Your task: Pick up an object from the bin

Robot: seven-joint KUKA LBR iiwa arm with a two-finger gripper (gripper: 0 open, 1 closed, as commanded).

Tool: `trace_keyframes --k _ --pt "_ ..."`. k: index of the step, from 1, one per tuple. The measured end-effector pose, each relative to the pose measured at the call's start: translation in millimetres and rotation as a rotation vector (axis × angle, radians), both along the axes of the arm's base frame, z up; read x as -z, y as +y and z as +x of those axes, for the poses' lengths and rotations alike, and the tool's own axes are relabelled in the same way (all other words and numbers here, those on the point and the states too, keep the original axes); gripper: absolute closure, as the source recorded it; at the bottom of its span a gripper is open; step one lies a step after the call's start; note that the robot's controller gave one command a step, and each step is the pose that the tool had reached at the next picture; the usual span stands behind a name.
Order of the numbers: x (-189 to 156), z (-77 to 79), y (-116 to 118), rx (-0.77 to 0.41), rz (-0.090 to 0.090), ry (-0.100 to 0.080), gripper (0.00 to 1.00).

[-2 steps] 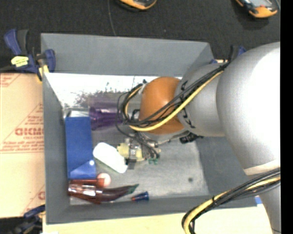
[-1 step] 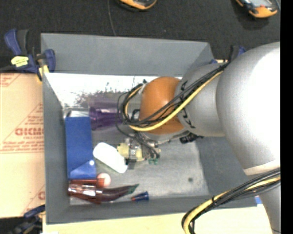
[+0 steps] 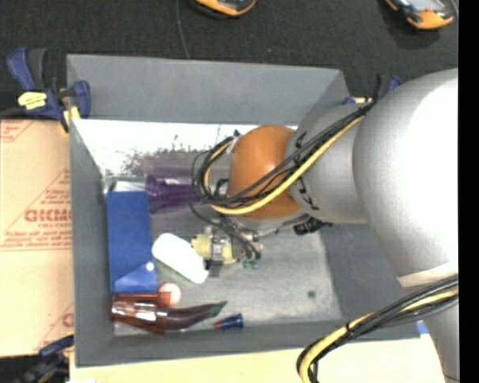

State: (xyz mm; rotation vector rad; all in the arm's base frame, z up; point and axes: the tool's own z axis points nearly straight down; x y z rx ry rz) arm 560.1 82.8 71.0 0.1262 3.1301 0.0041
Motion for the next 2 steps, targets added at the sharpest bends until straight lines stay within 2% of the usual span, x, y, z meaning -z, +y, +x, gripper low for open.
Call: trace_keyframes --k 2 --pt "0.0 0.0 0.0 0.001 0.0 0.0 1.0"
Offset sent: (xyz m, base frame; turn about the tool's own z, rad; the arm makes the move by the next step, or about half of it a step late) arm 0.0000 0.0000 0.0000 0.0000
